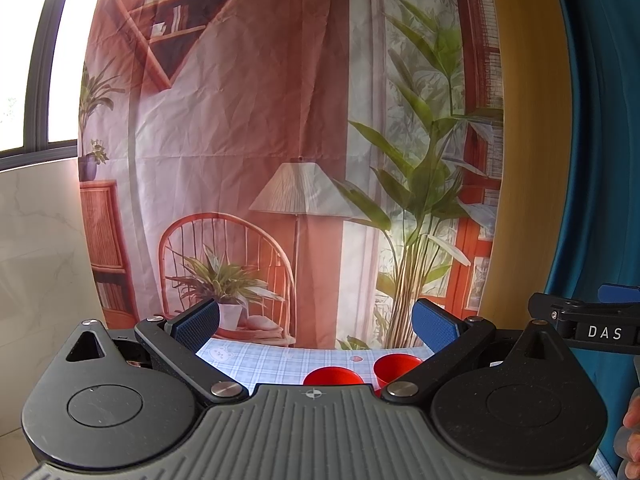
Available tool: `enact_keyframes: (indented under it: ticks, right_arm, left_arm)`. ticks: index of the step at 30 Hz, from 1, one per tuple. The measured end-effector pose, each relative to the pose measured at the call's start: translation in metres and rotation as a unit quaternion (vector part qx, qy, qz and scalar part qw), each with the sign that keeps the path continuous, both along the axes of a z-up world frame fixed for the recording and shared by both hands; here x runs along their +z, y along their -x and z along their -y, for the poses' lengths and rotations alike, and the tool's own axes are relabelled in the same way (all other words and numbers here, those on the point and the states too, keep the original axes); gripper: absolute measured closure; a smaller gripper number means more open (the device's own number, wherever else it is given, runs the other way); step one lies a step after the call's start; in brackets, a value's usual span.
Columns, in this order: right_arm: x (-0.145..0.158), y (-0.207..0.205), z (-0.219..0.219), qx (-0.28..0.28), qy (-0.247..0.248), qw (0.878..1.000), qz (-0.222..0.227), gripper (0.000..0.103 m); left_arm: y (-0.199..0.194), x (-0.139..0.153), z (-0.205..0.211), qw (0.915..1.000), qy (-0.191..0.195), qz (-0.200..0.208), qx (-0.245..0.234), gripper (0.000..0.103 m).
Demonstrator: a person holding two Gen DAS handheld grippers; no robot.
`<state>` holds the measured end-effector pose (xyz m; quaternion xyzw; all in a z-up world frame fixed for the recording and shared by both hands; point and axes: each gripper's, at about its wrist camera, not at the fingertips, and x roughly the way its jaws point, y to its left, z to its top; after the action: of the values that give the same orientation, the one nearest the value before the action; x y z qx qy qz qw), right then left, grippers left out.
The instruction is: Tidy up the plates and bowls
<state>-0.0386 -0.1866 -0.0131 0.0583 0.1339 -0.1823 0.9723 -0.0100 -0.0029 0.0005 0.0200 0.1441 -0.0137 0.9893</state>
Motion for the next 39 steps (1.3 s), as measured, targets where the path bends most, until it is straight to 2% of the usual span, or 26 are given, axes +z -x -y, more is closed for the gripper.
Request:
enact_keyframes:
  ticks: [13,21,26,29,31,36,39]
  right_arm:
    - [0.000,0.000,0.000,-0.001,0.000,1.000,0.002,0.000]
    - [-0.006,0.003,0.003,0.017,-0.008,1.000,0.022,0.000]
    - [-0.027,-0.004,0.009,0.023,-0.024,0.999,0.035,0.000]
    - [-0.045,-0.002,0.008,0.036,-0.016,0.996,0.082,0.000]
    - [-0.058,-0.003,0.005,0.043,-0.001,0.994,0.098,0.000]
    - [-0.087,-0.015,0.002,0.051,-0.008,0.996,0.075,0.000]
    - [-0.104,-0.020,0.002,0.057,-0.016,0.996,0.062,0.000]
  left_arm:
    - [0.001,0.001,0.000,1.0000,0.006,-0.002,-0.006,0.000]
    - [0.001,-0.008,0.002,0.9995,-0.022,0.013,0.019,0.000]
    - [-0.004,-0.022,-0.003,0.9989,-0.022,0.013,0.040,0.000]
    - [-0.009,-0.036,-0.006,0.9984,-0.021,0.010,0.051,0.000]
    - [-0.012,-0.045,-0.008,0.9985,-0.015,0.002,0.053,0.000]
    - [-0.020,-0.069,-0.013,0.9981,-0.009,-0.013,0.060,0.000]
    - [-0.022,-0.084,-0.014,0.9977,-0.019,-0.019,0.063,0.000]
